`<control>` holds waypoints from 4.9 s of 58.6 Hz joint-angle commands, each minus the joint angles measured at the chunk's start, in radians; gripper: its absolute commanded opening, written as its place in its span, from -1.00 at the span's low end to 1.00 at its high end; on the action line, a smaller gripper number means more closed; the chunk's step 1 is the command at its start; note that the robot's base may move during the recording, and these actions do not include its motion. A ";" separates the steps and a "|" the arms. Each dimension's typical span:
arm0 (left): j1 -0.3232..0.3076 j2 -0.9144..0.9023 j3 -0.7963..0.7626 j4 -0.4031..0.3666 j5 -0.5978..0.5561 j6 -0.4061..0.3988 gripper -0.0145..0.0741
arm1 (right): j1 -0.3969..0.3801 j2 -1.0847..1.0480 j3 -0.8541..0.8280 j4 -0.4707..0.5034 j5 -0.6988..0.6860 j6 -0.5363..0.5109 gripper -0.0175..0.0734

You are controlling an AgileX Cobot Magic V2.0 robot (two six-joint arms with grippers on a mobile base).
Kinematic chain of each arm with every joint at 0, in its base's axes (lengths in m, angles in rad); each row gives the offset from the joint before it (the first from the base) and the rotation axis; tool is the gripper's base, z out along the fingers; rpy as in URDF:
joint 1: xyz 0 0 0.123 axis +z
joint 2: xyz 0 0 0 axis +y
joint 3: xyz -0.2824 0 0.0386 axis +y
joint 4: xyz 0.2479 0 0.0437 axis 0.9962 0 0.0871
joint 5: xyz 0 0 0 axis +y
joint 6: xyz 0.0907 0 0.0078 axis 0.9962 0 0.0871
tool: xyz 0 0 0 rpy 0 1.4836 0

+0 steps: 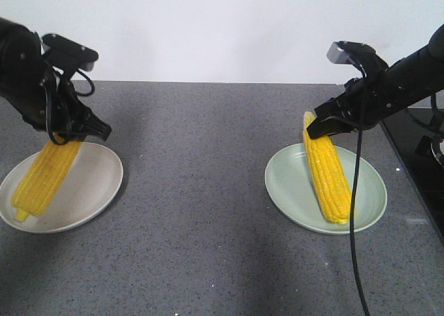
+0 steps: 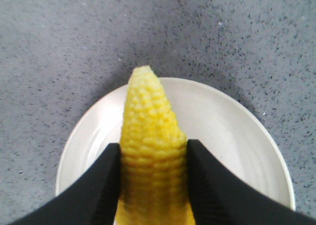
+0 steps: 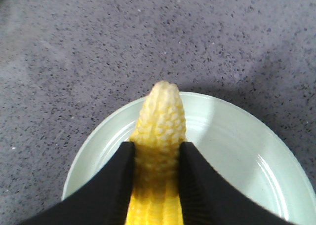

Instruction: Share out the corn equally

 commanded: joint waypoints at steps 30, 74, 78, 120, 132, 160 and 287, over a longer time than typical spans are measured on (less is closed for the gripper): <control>0.000 -0.033 0.008 0.019 -0.075 -0.043 -0.24 | -0.001 -0.031 -0.028 0.025 -0.036 0.003 0.49; 0.000 -0.035 0.008 0.088 -0.003 -0.065 0.65 | -0.001 -0.173 -0.029 0.012 -0.067 0.063 0.53; 0.000 -0.039 0.007 0.069 0.012 -0.065 0.62 | -0.001 -0.213 -0.029 0.021 -0.059 0.071 0.47; -0.001 -0.443 0.009 -0.472 -0.018 0.197 -0.69 | -0.001 -0.760 0.328 0.233 -0.138 -0.163 -0.63; -0.001 -0.606 0.145 -0.645 -0.136 0.332 -0.69 | -0.001 -1.024 0.664 0.245 -0.309 -0.215 -0.63; -0.001 -0.977 0.909 -0.873 -0.599 0.492 -0.69 | -0.001 -1.419 1.173 0.229 -0.461 -0.191 -0.63; 0.299 -1.745 1.493 -0.818 -0.892 0.583 -0.69 | -0.001 -1.441 1.208 0.227 -0.351 -0.191 -0.63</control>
